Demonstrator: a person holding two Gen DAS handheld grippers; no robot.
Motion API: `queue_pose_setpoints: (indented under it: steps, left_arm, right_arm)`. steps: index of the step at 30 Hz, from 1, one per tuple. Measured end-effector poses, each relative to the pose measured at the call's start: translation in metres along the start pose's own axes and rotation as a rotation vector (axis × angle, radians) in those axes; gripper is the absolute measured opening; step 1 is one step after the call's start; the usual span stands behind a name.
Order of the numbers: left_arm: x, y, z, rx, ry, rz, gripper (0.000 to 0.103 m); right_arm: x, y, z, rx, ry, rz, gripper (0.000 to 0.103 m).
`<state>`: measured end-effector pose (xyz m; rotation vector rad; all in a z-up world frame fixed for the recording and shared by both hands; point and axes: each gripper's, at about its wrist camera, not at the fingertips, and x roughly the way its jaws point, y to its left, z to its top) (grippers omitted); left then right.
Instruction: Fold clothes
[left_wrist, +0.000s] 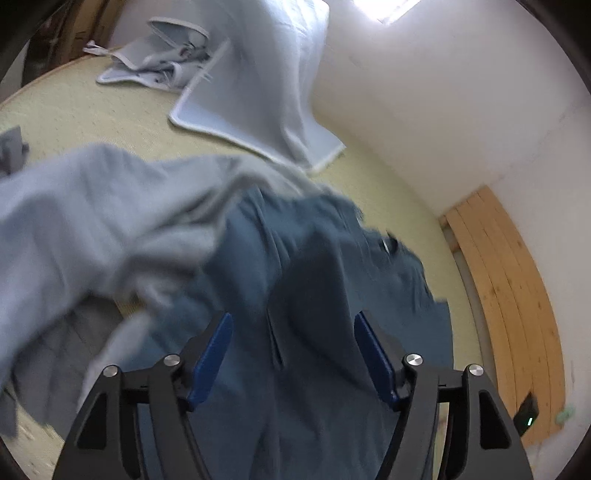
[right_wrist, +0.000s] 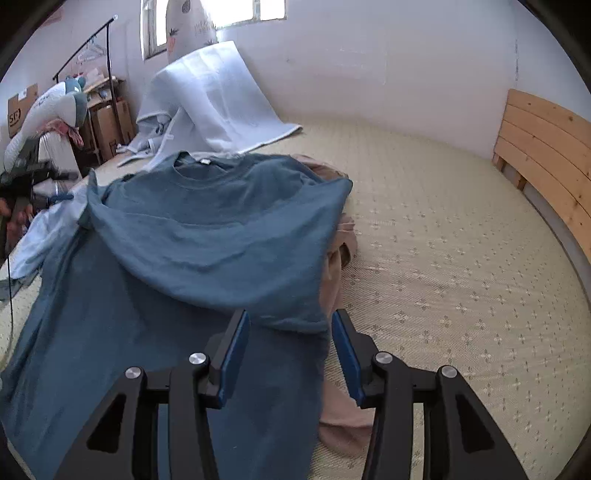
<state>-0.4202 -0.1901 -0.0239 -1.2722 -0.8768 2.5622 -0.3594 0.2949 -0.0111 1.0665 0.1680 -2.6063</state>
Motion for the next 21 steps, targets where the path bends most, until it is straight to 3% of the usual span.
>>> queue_pose_setpoints:
  steps: [4,6,11,12,13,15,21]
  left_arm:
    - [0.01,-0.008,-0.022,0.014,0.011,0.013,0.07]
    - [0.015,-0.01,-0.028,0.01,0.003,0.028,0.051]
    - [0.028,-0.012,-0.027,-0.002,0.001,0.095,0.05]
    - [0.03,-0.011,-0.027,-0.002,0.0,0.113,0.045]
    - [0.032,-0.011,-0.027,-0.003,-0.001,0.126,0.04]
    - [0.031,-0.008,-0.026,-0.022,-0.013,0.169,0.005]
    - [-0.002,-0.009,-0.03,-0.036,-0.084,0.138,0.003]
  right_arm:
    - [-0.002,0.001,-0.004,0.013,-0.007,0.008,0.049]
    - [-0.002,0.001,-0.006,0.019,-0.011,0.012,0.049]
    - [-0.004,0.002,-0.011,0.035,-0.019,0.022,0.049]
    - [-0.005,0.002,-0.012,0.038,-0.021,0.024,0.049]
    - [-0.005,0.002,-0.013,0.041,-0.023,0.026,0.049]
    - [-0.006,0.002,-0.015,0.048,-0.026,0.03,0.049]
    - [0.005,0.0,-0.024,0.032,-0.004,0.01,0.049]
